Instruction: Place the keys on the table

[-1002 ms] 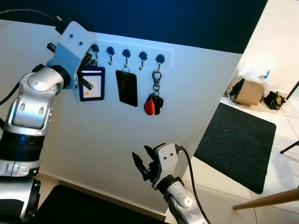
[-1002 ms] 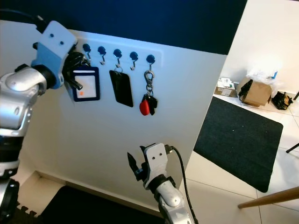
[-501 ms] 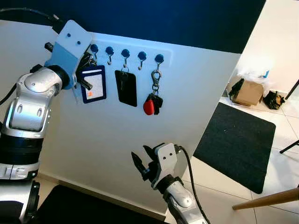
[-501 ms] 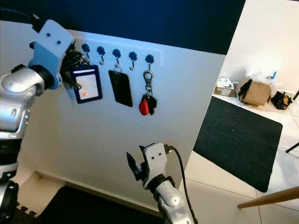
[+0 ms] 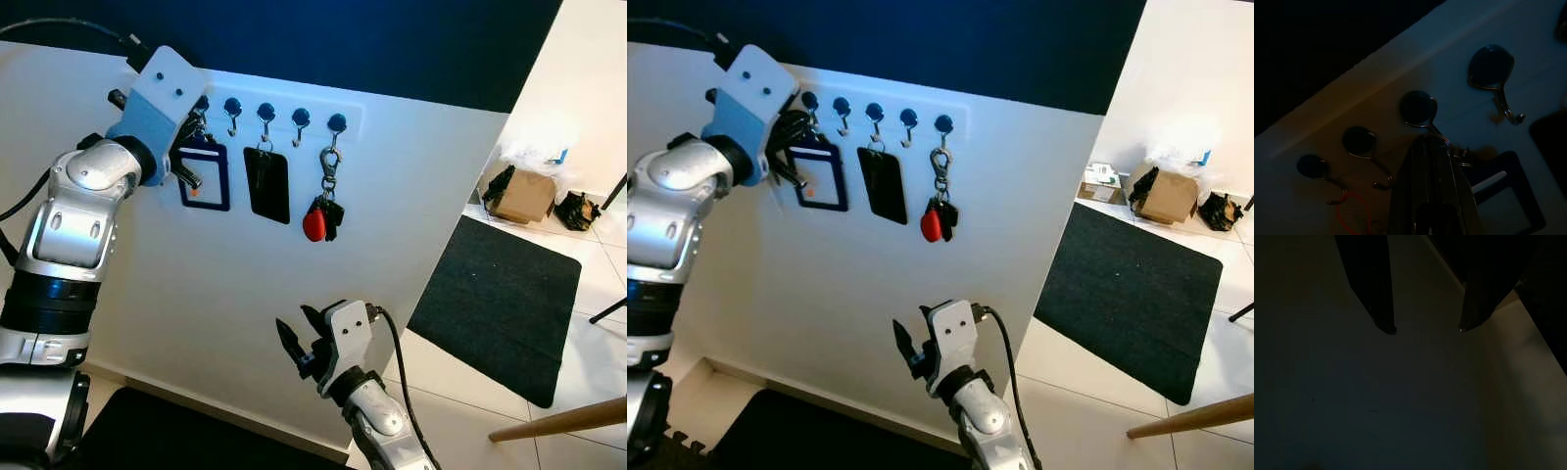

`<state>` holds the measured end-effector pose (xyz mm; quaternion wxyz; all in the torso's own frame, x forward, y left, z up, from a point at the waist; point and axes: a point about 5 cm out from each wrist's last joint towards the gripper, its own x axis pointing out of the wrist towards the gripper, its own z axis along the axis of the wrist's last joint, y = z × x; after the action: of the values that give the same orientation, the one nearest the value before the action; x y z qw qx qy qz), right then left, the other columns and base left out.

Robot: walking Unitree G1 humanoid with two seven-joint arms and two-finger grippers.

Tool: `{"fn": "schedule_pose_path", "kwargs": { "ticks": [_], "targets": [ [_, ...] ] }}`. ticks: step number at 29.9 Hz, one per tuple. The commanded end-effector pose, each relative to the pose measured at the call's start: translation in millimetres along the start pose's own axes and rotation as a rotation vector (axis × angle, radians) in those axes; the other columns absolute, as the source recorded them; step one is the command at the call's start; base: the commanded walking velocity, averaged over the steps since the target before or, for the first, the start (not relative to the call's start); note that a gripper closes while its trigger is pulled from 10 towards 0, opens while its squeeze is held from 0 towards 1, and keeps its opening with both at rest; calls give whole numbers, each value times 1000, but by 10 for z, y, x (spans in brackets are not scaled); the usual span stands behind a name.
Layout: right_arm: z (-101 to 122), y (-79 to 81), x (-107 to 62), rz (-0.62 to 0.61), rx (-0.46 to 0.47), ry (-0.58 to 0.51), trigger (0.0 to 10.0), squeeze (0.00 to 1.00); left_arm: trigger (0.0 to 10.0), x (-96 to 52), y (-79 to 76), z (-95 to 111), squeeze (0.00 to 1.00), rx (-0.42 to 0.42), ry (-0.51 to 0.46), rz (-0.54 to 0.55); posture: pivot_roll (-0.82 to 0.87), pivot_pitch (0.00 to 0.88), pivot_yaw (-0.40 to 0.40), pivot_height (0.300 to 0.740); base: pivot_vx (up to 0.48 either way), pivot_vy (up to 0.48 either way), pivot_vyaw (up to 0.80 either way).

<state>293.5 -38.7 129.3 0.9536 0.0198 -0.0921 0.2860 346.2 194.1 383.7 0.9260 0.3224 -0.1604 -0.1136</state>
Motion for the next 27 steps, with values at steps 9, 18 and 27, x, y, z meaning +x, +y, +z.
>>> {"fn": "schedule_pose_path", "kwargs": {
  "ticks": [9,18,27],
  "targets": [
    [-37,52,-11,-2,30,5,10000,0,10000,32,-143,-78,0,18,16,-72,267,168,-17,740,0,0,0],
    [-39,45,-13,-3,29,7,10000,0,10000,-11,-185,-129,0,-14,26,-101,268,173,-17,740,0,0,0],
    [-39,52,-10,-3,31,7,10000,0,10000,-115,-77,-67,992,-102,-6,-62,268,176,-14,740,0,0,0]
  ]
}}
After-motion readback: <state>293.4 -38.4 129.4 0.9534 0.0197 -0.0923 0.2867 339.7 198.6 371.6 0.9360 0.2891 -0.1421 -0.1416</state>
